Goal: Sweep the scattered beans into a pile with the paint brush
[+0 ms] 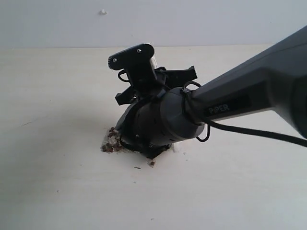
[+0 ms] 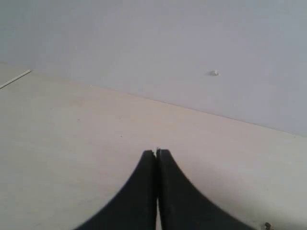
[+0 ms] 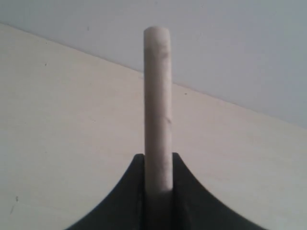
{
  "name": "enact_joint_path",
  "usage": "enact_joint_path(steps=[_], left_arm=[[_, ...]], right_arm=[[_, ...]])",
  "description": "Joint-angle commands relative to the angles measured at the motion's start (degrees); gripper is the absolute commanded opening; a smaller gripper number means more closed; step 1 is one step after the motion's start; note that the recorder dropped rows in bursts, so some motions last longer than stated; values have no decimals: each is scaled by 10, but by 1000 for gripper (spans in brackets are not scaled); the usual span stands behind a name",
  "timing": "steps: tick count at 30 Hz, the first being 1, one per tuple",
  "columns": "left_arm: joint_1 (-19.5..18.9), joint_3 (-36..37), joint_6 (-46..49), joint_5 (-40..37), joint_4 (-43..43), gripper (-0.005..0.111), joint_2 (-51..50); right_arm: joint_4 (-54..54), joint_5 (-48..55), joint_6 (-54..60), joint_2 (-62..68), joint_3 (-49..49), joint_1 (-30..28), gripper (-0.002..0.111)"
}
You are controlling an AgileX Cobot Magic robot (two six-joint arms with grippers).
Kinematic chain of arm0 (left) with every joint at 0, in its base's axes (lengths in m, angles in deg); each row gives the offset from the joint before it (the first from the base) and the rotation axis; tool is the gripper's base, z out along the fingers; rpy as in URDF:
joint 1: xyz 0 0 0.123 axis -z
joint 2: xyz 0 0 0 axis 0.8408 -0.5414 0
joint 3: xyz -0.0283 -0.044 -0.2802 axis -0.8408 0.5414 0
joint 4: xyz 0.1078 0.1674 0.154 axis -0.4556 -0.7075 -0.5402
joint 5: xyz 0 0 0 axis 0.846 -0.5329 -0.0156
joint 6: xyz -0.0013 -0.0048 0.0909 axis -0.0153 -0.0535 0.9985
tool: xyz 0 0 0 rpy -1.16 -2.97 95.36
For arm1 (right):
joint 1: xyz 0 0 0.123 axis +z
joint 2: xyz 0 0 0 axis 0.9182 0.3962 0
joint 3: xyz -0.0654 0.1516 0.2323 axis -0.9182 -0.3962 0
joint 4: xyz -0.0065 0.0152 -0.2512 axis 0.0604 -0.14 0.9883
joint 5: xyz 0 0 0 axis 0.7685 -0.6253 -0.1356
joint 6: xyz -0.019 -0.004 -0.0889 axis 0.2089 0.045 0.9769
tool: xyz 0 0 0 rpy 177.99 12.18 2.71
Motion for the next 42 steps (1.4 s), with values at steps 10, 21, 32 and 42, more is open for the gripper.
enact_joint_path(steps=[10,21,32,42], left_arm=[[4,2,1,1,2,0,4],[4,2,1,1,2,0,4],[4,2,1,1,2,0,4],[4,2,1,1,2,0,4]], right_arm=[[7,-46,30,-4,51,15,0],[-9,58,215,-39,50,72,0],[-11,-12,157,-41,-26,54,0],[7,-62,113,-41,-29,54,0]])
